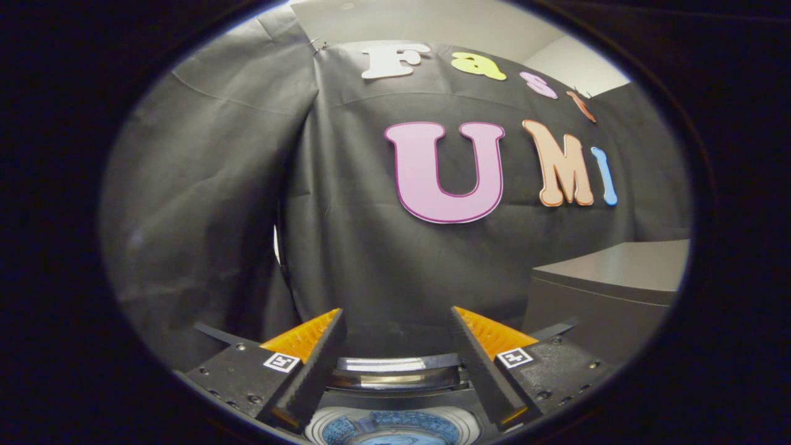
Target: Put the clothes into the washing machine and then close the washing machine lid.
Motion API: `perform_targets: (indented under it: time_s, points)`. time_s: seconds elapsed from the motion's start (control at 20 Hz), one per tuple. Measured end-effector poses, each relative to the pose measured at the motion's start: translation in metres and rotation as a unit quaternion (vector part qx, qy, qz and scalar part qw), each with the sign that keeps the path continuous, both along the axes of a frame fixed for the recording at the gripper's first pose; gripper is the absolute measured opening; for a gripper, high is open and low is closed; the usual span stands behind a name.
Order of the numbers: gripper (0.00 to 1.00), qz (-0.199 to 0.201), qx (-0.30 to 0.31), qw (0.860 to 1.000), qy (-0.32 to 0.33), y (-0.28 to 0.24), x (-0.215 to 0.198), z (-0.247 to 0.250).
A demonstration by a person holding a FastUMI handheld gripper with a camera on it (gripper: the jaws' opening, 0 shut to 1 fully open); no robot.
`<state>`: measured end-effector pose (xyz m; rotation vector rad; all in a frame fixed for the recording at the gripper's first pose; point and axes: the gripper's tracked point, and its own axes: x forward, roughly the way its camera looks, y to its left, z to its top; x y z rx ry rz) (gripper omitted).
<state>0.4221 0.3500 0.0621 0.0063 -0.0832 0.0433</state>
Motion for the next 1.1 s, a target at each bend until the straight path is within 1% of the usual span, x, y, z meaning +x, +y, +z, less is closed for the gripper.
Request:
perform_targets:
  time_s: [0.1, 0.15, 0.2, 0.25, 0.3, 0.35, 0.45, 0.6, 0.7, 0.8, 1.1]
  points:
    - [1.0, -0.005, 0.0, 1.0, 0.01, -0.002, -0.003, -0.012]
    - [0.99, -0.013, 0.002, 0.999, 0.034, -0.007, -0.003, -0.028]
    - [0.99, -0.014, 0.012, 0.996, 0.085, -0.008, -0.002, -0.057]
    - [0.98, -0.024, 0.016, 0.99, 0.141, -0.013, -0.014, -0.096]
    - [0.98, -0.025, 0.022, 0.986, 0.163, -0.018, -0.023, -0.116]
    - [0.97, -0.028, 0.026, 0.985, 0.169, -0.024, -0.027, -0.125]
    - [0.97, -0.035, 0.025, 0.985, 0.166, -0.035, -0.029, -0.13]
    - [0.97, -0.03, 0.024, 0.985, 0.166, -0.041, -0.043, -0.133]
    - [0.97, -0.026, 0.032, 0.987, 0.157, -0.046, -0.057, -0.123]
    - [0.97, -0.029, 0.032, 0.986, 0.162, -0.052, -0.07, -0.115]
    - [0.97, -0.01, -0.036, 0.991, 0.126, -0.075, -0.13, -0.069]
